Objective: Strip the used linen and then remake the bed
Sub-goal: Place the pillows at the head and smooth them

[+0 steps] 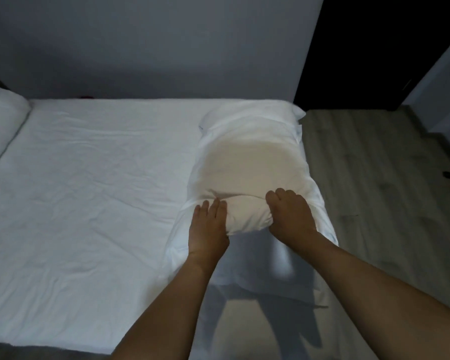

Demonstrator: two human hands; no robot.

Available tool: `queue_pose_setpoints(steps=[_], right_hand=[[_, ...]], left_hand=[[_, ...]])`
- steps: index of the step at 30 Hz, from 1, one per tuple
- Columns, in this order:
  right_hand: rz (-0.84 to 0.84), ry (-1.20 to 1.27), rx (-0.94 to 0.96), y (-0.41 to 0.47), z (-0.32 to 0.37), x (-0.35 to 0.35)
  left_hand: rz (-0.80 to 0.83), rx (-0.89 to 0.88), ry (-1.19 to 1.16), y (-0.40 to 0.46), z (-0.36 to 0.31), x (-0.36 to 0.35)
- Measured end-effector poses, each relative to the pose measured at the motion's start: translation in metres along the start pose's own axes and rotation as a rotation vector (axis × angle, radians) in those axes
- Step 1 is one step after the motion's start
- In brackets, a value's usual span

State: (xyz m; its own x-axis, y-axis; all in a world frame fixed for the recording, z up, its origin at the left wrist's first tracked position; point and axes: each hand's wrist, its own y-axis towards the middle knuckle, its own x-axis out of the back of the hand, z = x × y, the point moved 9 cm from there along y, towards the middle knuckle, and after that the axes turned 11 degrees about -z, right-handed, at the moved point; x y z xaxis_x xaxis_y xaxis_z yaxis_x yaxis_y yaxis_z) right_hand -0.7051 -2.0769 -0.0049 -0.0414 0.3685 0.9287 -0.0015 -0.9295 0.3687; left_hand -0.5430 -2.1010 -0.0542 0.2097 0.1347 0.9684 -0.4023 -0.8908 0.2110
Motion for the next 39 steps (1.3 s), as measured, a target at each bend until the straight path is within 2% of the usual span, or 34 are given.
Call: queue_pose_setpoints(steps=[3,7,10,13,18,26,31,35,39], right_hand=[[-0.033,-0.022,-0.009,0.032,-0.005,0.055],[-0.159,-0.062,0.01,0.071,-0.005,0.158],[-0.203,-0.067,0.1,0.087,0.009,0.23],[-0.224,-0.077,0.212,0.094,0.029,0.289],[-0.238,-0.133,0.333,0.105,0.072,0.362],[-0.301,-0.067,0.507,0.11,0.2,0.412],[-0.424,0.015,0.555,0.103,0.303,0.436],[-0.531,0.152,0.58,0.092,0.389,0.434],[-0.521,0.209,0.588,0.091,0.468,0.414]], left_hand=[[-0.136,-0.041,-0.083,0.032,-0.01,0.067],[-0.207,-0.018,-0.006,0.06,-0.028,0.178],[-0.256,0.003,0.101,0.062,-0.036,0.255],[-0.35,0.042,0.113,0.051,-0.038,0.324],[-0.407,0.121,0.237,0.021,-0.031,0.417],[-0.431,0.249,0.395,-0.063,0.047,0.513],[-0.58,0.256,0.463,-0.126,0.127,0.564],[-0.699,0.209,0.578,-0.179,0.191,0.589],[-0.674,0.262,0.593,-0.21,0.266,0.589]])
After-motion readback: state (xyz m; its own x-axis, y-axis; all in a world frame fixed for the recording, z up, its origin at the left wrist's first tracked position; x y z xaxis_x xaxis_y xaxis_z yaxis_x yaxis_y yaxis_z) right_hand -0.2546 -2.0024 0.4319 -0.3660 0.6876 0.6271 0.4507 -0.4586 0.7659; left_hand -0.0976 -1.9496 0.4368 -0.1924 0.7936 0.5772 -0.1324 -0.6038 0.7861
